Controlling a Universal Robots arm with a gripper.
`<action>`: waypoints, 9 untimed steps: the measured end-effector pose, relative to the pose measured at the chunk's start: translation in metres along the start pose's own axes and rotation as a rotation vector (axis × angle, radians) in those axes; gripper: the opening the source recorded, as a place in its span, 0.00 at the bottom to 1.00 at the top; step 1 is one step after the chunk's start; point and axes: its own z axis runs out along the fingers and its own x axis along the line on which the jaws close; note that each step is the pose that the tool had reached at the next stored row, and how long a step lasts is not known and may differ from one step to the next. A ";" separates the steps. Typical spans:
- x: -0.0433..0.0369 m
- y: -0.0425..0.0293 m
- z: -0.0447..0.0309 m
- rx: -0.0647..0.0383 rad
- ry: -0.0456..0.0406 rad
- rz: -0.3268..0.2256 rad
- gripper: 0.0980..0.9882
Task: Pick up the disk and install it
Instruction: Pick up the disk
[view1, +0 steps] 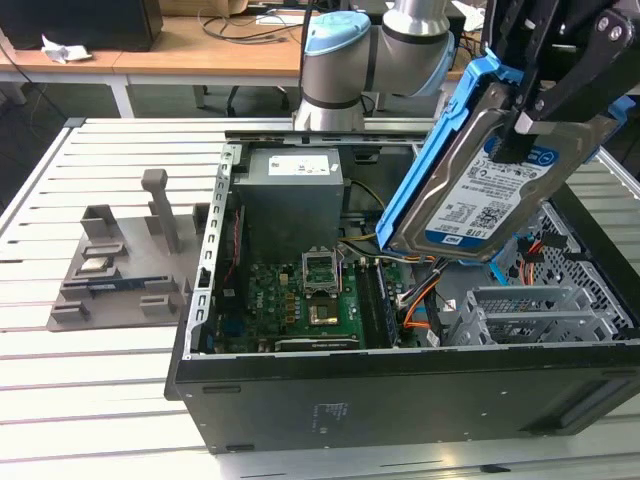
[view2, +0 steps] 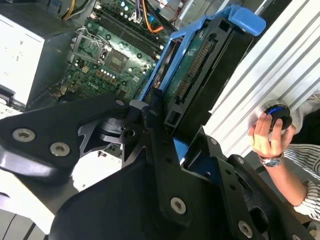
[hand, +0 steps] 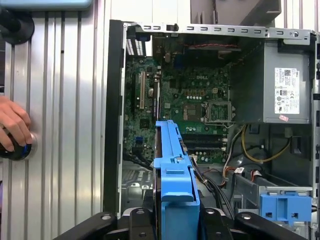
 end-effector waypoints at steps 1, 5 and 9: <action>0.0003 -0.0019 0.0006 0.000 -0.0003 0.000 0.30; 0.0004 -0.0155 0.0021 0.000 0.0000 0.000 0.30; 0.0005 -0.0270 0.0039 0.000 0.0000 0.002 0.30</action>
